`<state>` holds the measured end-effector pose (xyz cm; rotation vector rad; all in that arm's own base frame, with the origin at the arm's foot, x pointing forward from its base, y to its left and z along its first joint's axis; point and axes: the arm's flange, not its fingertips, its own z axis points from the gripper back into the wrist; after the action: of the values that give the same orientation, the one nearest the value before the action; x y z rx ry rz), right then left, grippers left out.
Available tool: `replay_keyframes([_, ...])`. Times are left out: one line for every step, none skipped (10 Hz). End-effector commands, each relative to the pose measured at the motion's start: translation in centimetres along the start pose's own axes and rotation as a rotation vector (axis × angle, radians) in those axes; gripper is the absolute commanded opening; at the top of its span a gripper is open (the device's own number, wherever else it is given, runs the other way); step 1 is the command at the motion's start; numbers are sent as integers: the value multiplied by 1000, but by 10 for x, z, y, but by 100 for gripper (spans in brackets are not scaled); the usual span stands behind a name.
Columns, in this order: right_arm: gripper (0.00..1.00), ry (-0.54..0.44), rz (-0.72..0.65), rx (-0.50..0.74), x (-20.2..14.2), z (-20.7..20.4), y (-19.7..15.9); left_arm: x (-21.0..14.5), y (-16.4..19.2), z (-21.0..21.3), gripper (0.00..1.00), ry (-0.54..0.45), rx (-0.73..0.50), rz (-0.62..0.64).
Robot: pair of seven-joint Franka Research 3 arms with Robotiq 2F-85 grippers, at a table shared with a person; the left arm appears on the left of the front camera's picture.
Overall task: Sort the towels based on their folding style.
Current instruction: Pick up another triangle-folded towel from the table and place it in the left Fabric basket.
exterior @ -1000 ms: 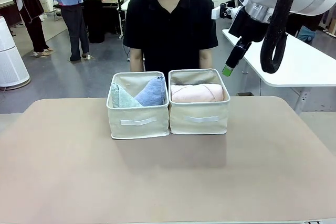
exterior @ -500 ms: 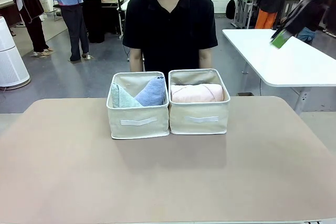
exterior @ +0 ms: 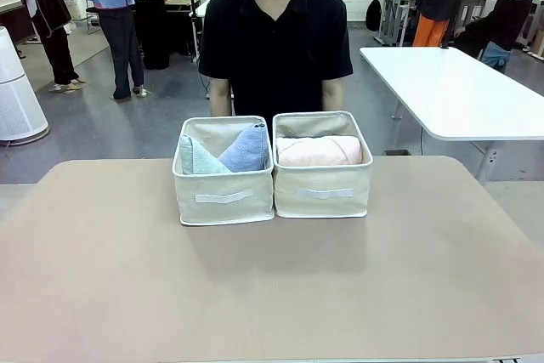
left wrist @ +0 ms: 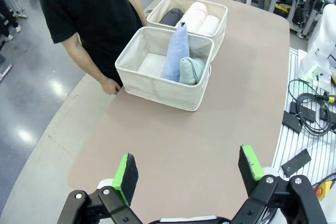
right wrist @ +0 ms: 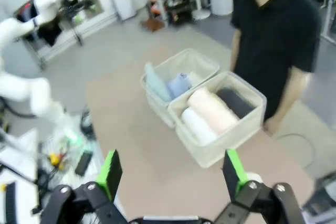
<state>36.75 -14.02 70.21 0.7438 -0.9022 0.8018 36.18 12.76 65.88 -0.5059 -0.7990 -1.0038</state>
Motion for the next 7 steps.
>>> replay_keyframes([100, -128, 37, -58, -35, -1, -9, -1, -2, 0, 100, 4, -6, -13])
replay_keyframes([100, -125, 46, -36, -47, 8, -11, -1, -2, 0, 100, 4, -6, -13])
replay_keyframes([100, -104, 54, -18, -55, 16, -11, -1, -2, 0, 100, 4, -6, -13])
replay_keyframes([100, -81, 64, -22, -62, 22, -13, -1, -2, 0, 100, 4, -6, -13])
replay_keyframes([100, -63, 72, -18, -70, 25, -15, -1, -2, 0, 100, 4, -6, -13])
replay_keyframes([100, -46, 85, -13, -77, 25, -17, -1, -2, 0, 100, 4, -6, -13])
replay_keyframes([100, -22, 97, -10, -85, 25, -18, -1, -2, 0, 100, 4, -6, -13])
